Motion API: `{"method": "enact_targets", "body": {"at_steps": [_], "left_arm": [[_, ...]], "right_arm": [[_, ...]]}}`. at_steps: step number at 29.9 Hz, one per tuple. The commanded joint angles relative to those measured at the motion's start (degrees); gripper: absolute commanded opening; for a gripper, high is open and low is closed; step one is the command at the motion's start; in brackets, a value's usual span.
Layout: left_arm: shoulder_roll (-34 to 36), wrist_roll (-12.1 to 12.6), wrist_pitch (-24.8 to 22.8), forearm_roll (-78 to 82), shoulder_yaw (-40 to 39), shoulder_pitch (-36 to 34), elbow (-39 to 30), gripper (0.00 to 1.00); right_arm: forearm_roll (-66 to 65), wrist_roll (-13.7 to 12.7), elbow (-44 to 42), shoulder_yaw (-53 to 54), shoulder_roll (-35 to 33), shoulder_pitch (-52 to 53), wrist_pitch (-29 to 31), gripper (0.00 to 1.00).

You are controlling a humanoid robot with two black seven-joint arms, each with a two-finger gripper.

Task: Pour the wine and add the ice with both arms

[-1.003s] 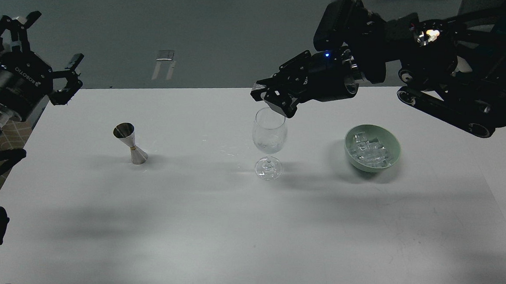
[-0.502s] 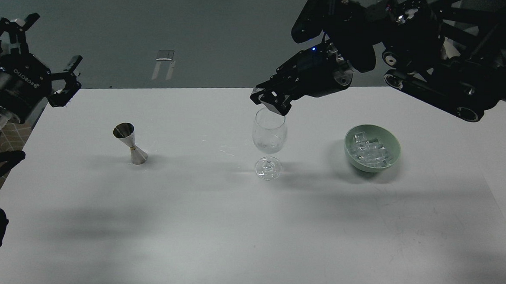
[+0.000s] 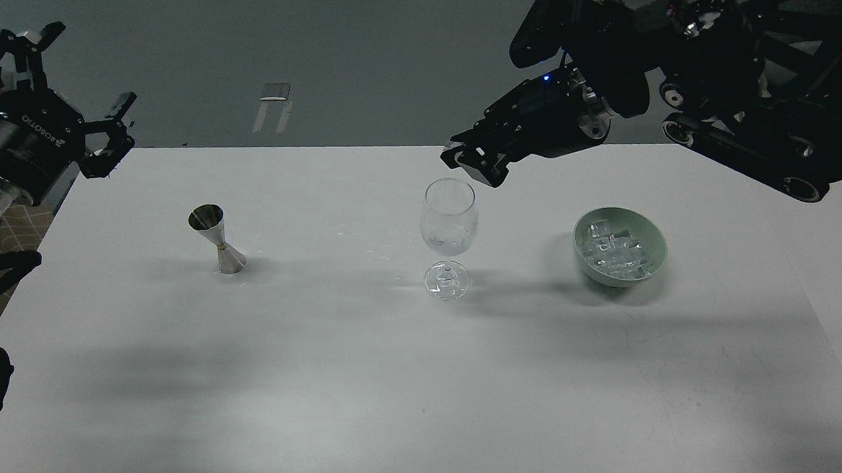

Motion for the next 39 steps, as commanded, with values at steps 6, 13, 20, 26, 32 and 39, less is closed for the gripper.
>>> {"method": "enact_targets", "body": {"at_steps": [6, 13, 20, 26, 32, 39], "left_arm": [[0.0, 0.0, 0.0, 0.1, -0.1, 0.0, -0.1, 0.98], [0.0, 0.0, 0.0, 0.1, -0.2, 0.0, -0.1, 0.98], [0.0, 0.0, 0.1, 0.0, -0.3, 0.1, -0.1, 0.98], [-0.1, 0.0, 0.1, 0.0, -0.3, 0.1, -0.1, 0.98], [-0.1, 0.0, 0.1, 0.0, -0.3, 0.1, -0.1, 0.98], [0.0, 0.0, 0.1, -0.1, -0.3, 0.1, 0.0, 0.98]], "right_arm": [[0.0, 0.0, 1.7, 0.0, -2.0, -1.7, 0.0, 0.13], [0.0, 0.0, 1.4, 0.2, -0.7, -2.7, 0.0, 0.13], [0.0, 0.0, 0.5, 0.3, 1.8, -2.8, 0.0, 0.13], [0.0, 0.0, -1.1, 0.3, 3.9, -2.6, 0.0, 0.13], [0.1, 0.0, -3.2, 0.3, 5.3, -2.7, 0.0, 0.29], [0.2, 0.0, -3.3, 0.3, 5.4, -2.8, 0.0, 0.40]]}}
